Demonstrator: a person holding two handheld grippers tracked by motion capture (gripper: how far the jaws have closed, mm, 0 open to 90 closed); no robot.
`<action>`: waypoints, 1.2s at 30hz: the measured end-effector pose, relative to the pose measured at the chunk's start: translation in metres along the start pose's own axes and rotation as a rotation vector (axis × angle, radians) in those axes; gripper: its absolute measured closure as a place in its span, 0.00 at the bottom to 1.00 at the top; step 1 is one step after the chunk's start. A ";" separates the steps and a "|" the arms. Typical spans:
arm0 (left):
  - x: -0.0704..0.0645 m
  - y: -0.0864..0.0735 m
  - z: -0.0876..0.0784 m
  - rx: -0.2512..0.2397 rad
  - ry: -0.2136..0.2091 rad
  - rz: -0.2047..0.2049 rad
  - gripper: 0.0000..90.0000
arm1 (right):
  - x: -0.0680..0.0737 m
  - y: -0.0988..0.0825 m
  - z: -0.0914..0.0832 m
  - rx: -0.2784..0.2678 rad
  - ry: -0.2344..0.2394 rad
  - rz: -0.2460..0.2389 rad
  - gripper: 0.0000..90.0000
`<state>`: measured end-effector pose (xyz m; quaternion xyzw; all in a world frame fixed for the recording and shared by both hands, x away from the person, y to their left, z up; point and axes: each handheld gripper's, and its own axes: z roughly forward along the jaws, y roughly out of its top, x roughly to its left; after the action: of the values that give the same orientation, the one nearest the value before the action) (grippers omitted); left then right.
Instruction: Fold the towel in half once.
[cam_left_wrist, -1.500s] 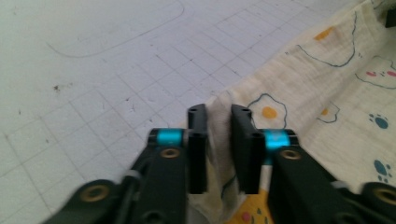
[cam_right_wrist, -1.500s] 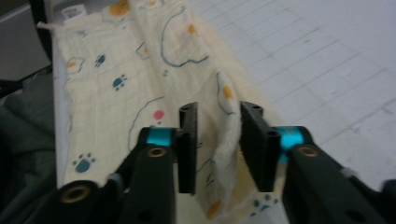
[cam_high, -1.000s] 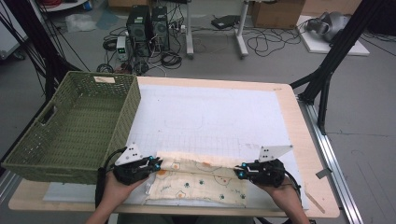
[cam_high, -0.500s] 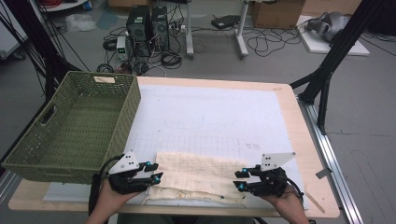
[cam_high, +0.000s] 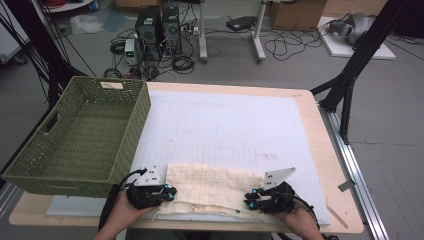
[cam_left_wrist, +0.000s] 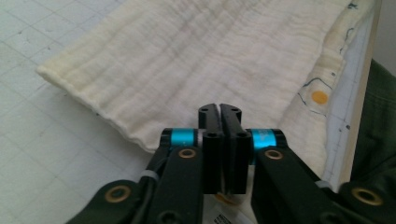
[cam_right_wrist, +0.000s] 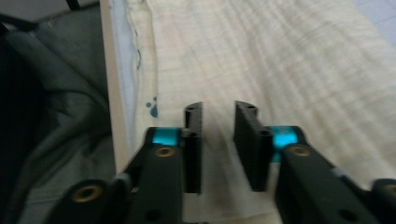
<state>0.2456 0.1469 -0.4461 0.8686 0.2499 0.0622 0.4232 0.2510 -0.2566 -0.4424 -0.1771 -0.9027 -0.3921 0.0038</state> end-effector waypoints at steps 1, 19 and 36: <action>0.000 0.001 0.000 0.003 -0.001 0.003 0.98 | 0.000 0.001 0.000 0.008 0.001 -0.012 0.96; -0.006 0.003 -0.013 -0.064 -0.001 -0.009 0.93 | 0.003 0.007 -0.019 -0.087 -0.001 -0.008 0.86; -0.002 0.002 -0.011 -0.066 -0.018 -0.016 1.00 | 0.005 0.010 0.004 -0.029 0.059 -0.032 0.99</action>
<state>0.2412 0.1532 -0.4376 0.8526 0.2509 0.0592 0.4546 0.2499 -0.2458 -0.4368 -0.1512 -0.8991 -0.4102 0.0215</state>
